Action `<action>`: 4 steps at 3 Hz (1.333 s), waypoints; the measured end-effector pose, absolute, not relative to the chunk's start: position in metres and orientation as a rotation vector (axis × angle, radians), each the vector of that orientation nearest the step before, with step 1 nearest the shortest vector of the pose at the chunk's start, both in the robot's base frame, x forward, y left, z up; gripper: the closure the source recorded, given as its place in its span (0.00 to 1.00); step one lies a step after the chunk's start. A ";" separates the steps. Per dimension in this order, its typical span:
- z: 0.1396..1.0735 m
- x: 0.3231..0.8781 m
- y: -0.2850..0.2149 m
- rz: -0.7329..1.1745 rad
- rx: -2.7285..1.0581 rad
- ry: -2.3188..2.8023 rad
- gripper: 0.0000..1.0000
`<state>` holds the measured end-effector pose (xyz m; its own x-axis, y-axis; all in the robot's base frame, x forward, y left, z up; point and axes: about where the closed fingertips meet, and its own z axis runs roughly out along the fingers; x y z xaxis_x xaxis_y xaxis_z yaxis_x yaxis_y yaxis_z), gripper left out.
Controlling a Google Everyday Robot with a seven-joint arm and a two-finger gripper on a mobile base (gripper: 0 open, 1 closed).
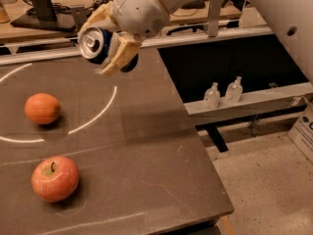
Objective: Knock pepsi can over
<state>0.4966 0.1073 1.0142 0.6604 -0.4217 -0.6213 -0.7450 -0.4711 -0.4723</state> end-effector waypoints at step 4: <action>0.884 0.516 0.166 0.342 -2.434 1.202 0.84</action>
Offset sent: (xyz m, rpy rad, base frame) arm 0.0195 0.0608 -0.1120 -0.3544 -0.0362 -0.0767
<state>0.5164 0.1658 0.8840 0.5996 -0.7005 -0.3870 -0.7993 -0.5484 -0.2457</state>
